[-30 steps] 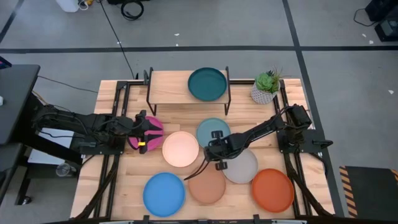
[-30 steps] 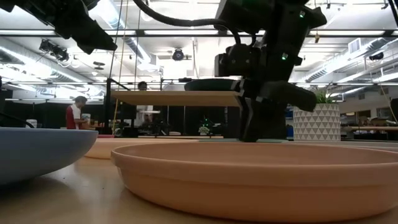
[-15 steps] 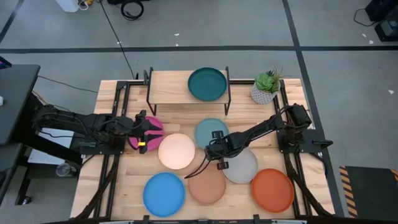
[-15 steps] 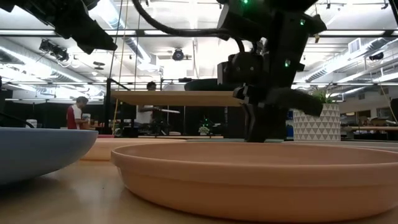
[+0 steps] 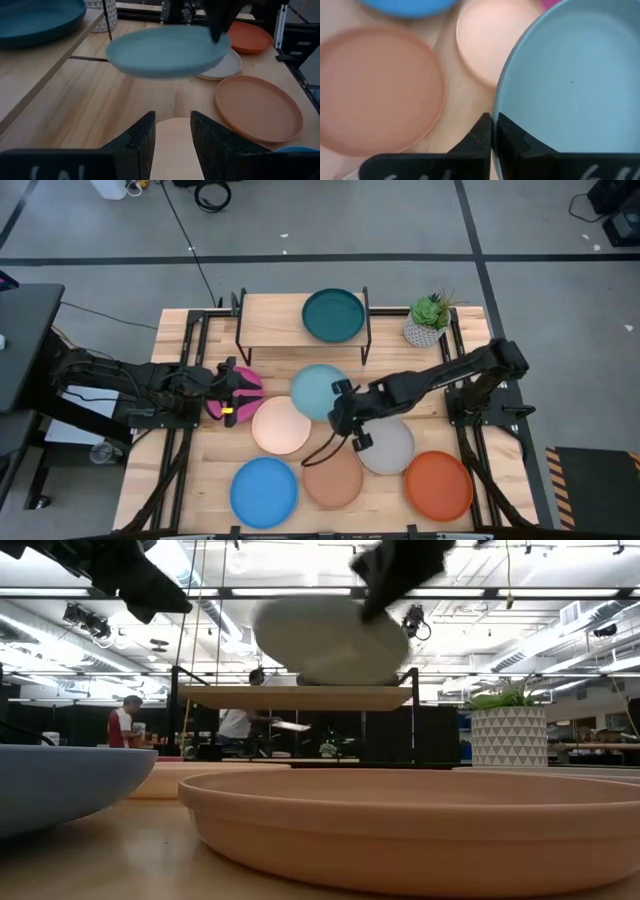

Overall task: Place and stack plates onto a shelf
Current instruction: Put the light blue plate on the shelf

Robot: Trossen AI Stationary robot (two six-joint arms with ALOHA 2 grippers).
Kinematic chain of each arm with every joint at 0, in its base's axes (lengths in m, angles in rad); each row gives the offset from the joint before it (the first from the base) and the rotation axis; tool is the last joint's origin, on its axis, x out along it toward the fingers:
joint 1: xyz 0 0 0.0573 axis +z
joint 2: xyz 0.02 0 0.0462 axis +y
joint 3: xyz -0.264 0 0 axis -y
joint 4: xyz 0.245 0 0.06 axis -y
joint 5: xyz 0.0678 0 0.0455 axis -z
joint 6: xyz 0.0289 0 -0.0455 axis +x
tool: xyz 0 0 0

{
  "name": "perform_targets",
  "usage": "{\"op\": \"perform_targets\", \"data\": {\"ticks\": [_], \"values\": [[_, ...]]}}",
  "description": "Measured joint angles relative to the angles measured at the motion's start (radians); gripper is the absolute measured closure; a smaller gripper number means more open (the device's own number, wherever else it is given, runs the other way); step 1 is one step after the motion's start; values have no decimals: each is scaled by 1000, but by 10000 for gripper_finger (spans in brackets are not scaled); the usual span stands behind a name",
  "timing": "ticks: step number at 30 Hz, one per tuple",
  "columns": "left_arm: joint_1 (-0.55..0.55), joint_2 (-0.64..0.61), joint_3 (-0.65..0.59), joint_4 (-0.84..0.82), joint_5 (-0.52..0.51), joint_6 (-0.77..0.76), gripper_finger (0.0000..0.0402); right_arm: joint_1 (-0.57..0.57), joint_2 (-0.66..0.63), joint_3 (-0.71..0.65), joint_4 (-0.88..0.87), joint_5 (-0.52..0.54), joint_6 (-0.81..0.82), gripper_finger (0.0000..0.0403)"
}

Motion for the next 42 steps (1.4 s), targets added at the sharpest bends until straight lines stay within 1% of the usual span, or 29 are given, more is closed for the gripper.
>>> {"op": "perform_targets", "data": {"ticks": [2, 5, 7, 11, 17, 19, 21, 25, 28, 32, 37, 42], "values": [[0, -3, 0, -26, 5, -20, 269, -10, 7, 65, -6, 0, -61, 382], [-2, -13, 13, -130, 64, -53, 269, -29, 34, 160, -28, 2, -147, 383], [-3, -14, 16, -192, 83, -82, 269, -46, 59, 215, -28, -1, -214, 384], [-2, -14, 16, -267, 81, -128, 269, -113, 123, 322, -25, -64, -325, 384], [-2, -23, 16, -303, 75, -155, 269, -234, 245, 475, -28, -109, -457, 384], [-3, -35, 16, -315, 48, -155, 269, -269, 286, 528, -35, -131, -492, 384], [-10, -63, 16, -337, -1, -159, 269, -304, 330, 589, -62, -146, -519, 384], [-42, -148, 16, -348, -64, -181, 269, -362, 398, 698, -87, -166, -565, 384], [-54, -202, 17, -339, -120, -182, 269, -400, 443, 766, -83, -215, -589, 383], [-56, -251, 17, -315, -176, -182, 269, -461, 505, 819, -59, -299, -591, 382], [-56, -278, 17, -294, -189, -181, 269, -525, 552, 836, -49, -301, -591, 382], [-56, -277, 17, -292, -189, -180, 269, -550, 555, 836, -90, -326, -587, 381]]}}
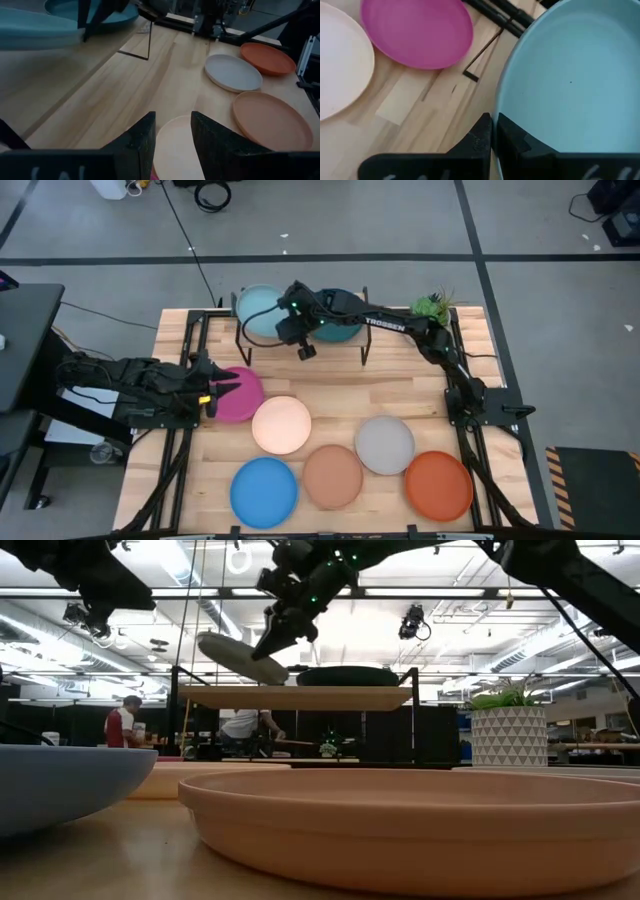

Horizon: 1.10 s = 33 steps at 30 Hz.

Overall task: Place and stack plates onto a shelf
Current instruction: Put the light blue plate on the shelf, then stack the light orange plate on top of the light blue plate on the shelf

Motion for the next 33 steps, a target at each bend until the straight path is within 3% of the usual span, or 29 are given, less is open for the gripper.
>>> {"op": "perform_targets", "data": {"ticks": [6, 18, 33], "values": [[0, -2, 0, 97, 0, 74, 269, -13, -2, -15, -34, -49, 16, 381], [0, 0, 69, 199, 5, 208, 269, -18, -1, -23, -71, -4, 19, 377], [0, 0, 78, 193, 7, 236, 269, 10, -17, -11, -109, 96, 19, 282]]}}
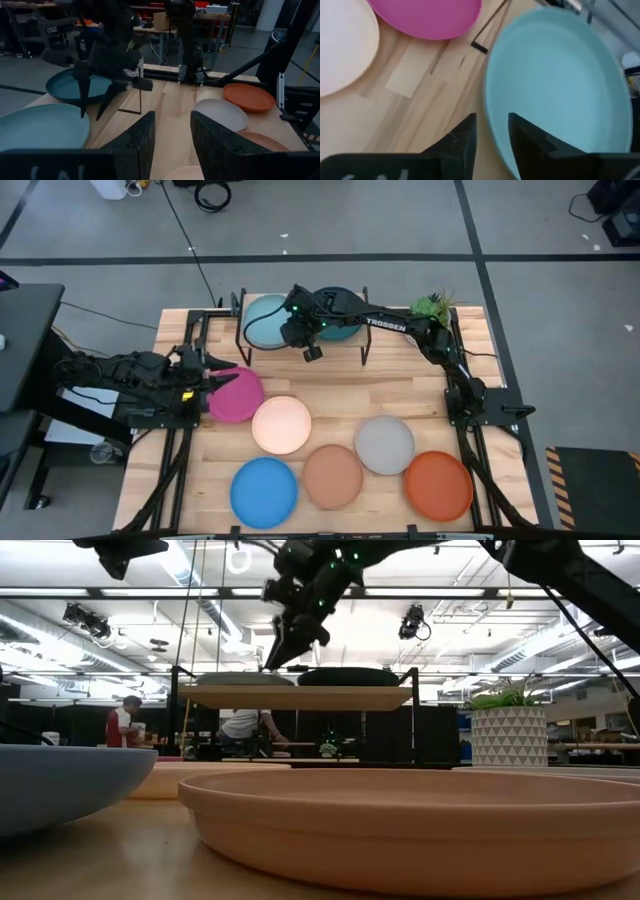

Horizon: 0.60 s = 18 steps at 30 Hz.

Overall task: Place and stack plates onto a shelf
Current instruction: Stack the light orange plate on top of the light blue plate on the shelf

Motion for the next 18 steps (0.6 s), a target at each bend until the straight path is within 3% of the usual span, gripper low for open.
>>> {"op": "perform_targets", "data": {"ticks": [7, 9, 14, 18], "values": [[0, 2, 0, -74, 41, -1, 269, 72, -71, 35, -111, 175, 47, 279], [0, 8, -2, -97, 104, -20, 269, 97, -110, 35, -189, 172, 130, 280], [-1, 59, -26, -141, 325, -74, 269, 168, -188, -74, -283, 32, 351, 281], [-1, 156, -38, -122, 367, -106, 269, 257, -236, -274, -201, 81, 447, 281]]}}
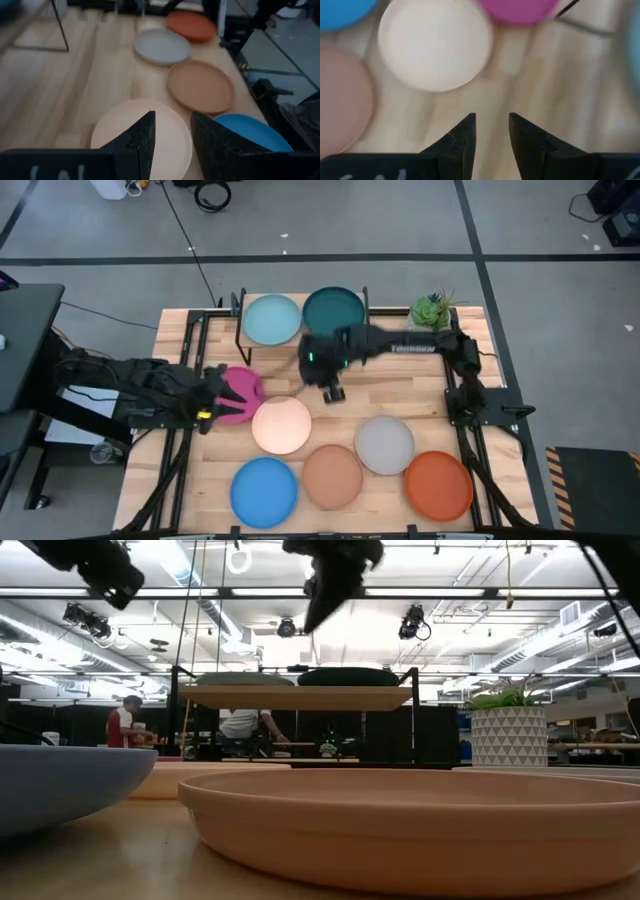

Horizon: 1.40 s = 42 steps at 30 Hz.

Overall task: Place and stack plates onto a shelf
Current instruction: Stack the light orange plate on top of the light blue plate on the shelf

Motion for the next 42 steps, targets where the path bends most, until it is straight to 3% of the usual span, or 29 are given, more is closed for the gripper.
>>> {"op": "perform_targets", "data": {"ticks": [8, 15, 19, 23, 27, 31, 42], "values": [[0, 237, -1, -4, 0, -65, 269, 149, -165, -441, 214, 136, 190, 281], [0, 446, -1, 15, 20, -113, 269, 205, -409, -867, 616, 251, 276, 281], [-12, 569, 17, 19, 82, -82, 269, 217, -493, -1035, 763, 311, 303, 281], [-76, 660, 18, 32, 146, 75, 269, 217, -531, -1113, 800, 322, 331, 281], [-138, 726, 19, 66, 93, 204, 269, 217, -536, -1142, 829, 322, 338, 281], [-176, 766, 19, 76, 0, 217, 269, 217, -535, -1143, 875, 321, 331, 281], [-232, 883, 20, 89, -74, 342, 279, 206, -536, -1143, 936, 310, 284, 281]]}}
